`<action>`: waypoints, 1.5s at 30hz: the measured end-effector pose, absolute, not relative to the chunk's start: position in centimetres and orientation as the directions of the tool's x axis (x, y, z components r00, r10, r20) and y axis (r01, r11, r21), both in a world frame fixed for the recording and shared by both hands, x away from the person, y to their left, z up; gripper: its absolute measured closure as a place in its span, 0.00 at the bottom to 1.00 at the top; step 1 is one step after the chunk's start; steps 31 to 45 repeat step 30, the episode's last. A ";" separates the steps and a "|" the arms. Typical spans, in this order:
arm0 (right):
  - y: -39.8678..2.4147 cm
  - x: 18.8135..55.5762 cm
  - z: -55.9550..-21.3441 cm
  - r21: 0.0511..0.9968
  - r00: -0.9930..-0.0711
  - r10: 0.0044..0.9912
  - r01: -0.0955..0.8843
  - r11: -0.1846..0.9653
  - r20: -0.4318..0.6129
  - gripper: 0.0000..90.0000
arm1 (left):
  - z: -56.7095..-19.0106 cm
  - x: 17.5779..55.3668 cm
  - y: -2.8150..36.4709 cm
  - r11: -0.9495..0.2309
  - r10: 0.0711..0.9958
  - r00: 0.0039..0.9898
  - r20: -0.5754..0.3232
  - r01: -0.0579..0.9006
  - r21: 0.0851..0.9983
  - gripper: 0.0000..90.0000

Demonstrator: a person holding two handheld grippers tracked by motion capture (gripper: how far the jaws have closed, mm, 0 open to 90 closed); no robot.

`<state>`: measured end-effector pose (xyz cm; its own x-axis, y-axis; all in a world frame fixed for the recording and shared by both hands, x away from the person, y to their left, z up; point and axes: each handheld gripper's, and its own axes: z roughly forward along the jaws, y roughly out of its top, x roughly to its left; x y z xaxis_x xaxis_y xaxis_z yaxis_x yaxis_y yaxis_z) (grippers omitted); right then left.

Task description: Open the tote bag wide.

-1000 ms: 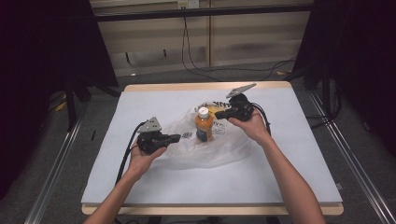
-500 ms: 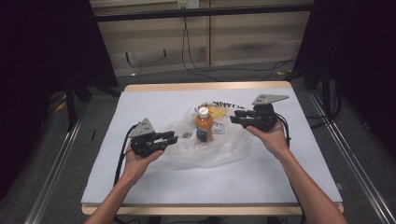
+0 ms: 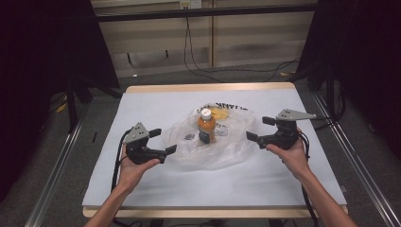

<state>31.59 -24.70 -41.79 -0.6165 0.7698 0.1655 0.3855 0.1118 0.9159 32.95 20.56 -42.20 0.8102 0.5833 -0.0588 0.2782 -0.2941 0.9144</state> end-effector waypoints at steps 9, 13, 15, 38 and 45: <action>-26.6 28.6 -42.1 0.927 -0.575 0.801 0.368 0.070 0.168 0.02 | -42.4 31.5 22.5 -0.248 0.595 0.798 -0.095 0.295 0.923 0.04; -27.2 27.0 -42.5 0.932 -0.558 0.813 0.359 0.052 0.169 0.02 | -42.7 30.6 23.3 -0.244 0.618 0.781 -0.089 0.298 0.923 0.04; -27.5 26.2 -42.6 0.932 -0.551 0.818 0.359 0.054 0.165 0.03 | -42.8 30.2 23.5 -0.252 0.614 0.786 -0.079 0.290 0.923 0.04; -29.2 22.1 -44.4 0.937 -0.491 0.856 0.349 0.023 0.161 0.05 | -44.6 27.2 25.8 -0.228 0.671 0.738 -0.066 0.290 0.929 0.03; -29.2 22.1 -44.4 0.937 -0.491 0.856 0.349 0.023 0.161 0.05 | -44.6 27.2 25.8 -0.228 0.671 0.738 -0.066 0.290 0.929 0.03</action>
